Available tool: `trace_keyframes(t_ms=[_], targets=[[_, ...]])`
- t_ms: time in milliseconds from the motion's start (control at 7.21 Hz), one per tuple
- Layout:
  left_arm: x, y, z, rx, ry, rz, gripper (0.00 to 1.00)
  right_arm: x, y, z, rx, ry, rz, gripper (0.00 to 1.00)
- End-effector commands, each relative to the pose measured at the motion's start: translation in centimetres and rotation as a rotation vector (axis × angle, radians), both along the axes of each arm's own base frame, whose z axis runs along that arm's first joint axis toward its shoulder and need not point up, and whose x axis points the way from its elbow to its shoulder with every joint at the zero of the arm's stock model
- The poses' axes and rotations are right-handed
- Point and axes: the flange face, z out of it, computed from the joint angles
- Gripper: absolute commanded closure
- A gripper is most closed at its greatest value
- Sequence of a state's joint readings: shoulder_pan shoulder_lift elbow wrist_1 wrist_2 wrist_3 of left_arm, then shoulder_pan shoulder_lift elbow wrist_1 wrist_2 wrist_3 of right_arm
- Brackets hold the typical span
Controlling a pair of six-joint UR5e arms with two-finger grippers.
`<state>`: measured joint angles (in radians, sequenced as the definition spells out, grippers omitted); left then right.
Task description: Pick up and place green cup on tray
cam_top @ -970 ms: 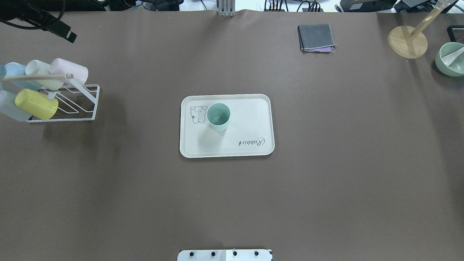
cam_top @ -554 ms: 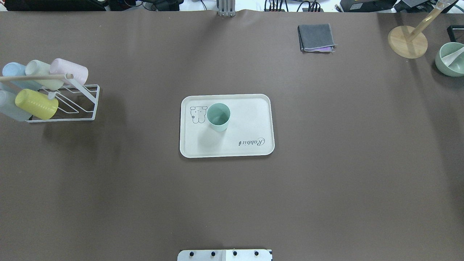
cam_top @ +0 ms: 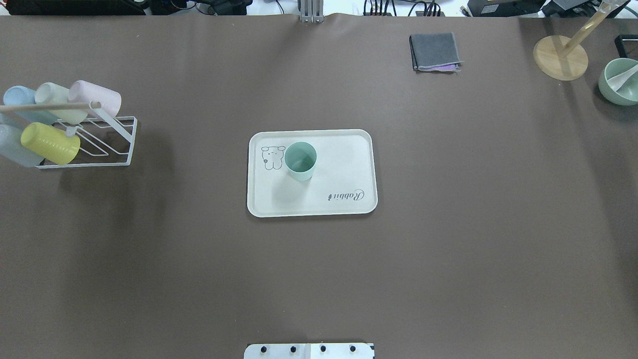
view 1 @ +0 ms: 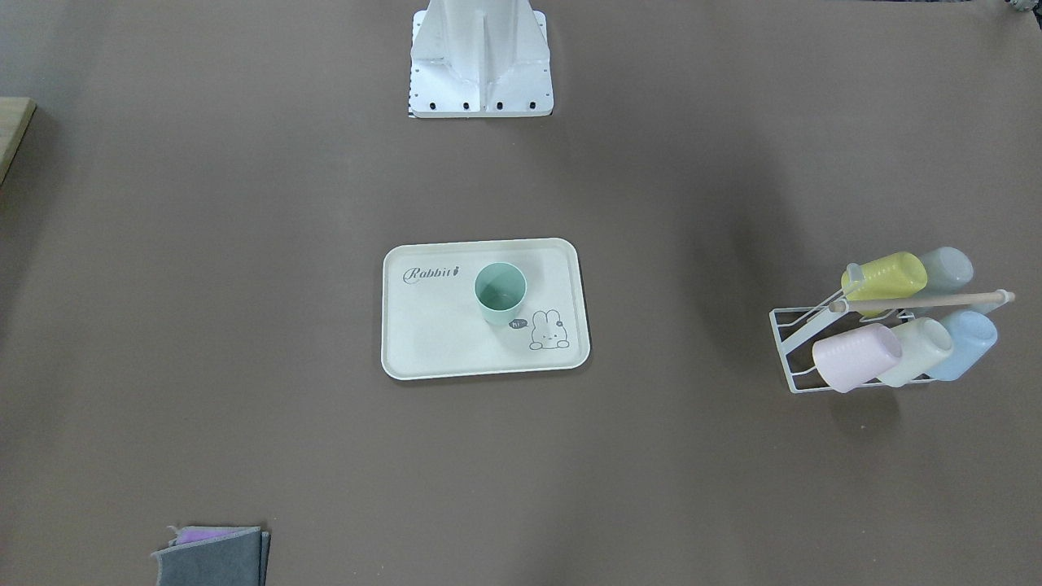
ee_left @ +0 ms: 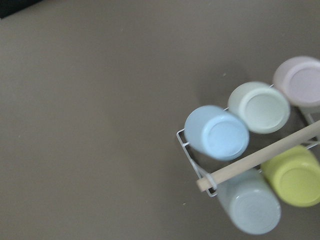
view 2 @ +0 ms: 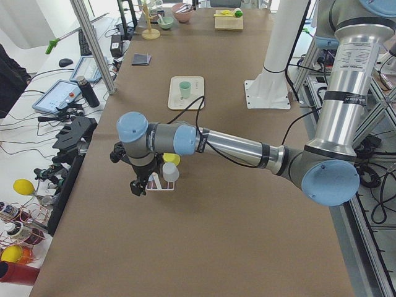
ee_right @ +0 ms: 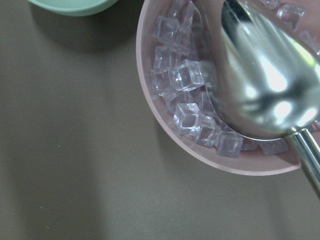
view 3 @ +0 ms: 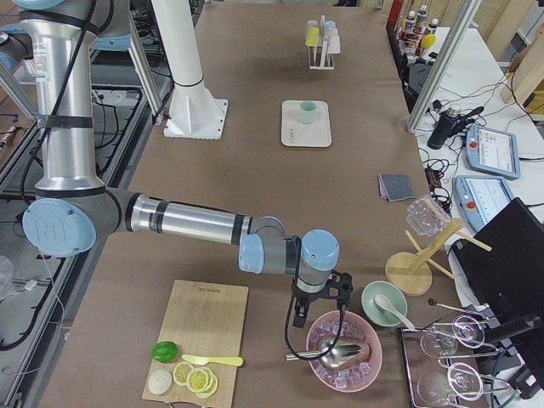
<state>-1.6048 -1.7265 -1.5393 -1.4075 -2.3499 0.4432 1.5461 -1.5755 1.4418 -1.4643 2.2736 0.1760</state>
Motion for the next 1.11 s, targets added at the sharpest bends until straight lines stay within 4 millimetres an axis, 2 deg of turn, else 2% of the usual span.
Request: trace_keyframes(t_ms=[0,139,416,554,970], targets=[[-1.5,2.1,6.3,-0.097,0.003,0.001,0.02,-0.1,-0.1,0.0,0.015,0.003,-0.003,0.0],[-1.4,2.8,8.5,-0.132,0.007,-0.002,0.02,0.0,-0.1,0.1,0.015,0.015,-0.003,0.0],[-1.5,2.5,8.3,-0.143,0.007,-0.051,0.02,0.0,0.1,0.2,0.01,0.014,-0.003,0.0],[-1.5,2.0,7.5,-0.172,0.006,-0.094,0.02,0.0,0.1,0.2,0.01,0.012,-0.003,0.0],[-1.5,2.2,8.0,-0.2,-0.001,-0.132,0.02,0.0,0.0,0.1,0.013,0.012,-0.003,0.0]])
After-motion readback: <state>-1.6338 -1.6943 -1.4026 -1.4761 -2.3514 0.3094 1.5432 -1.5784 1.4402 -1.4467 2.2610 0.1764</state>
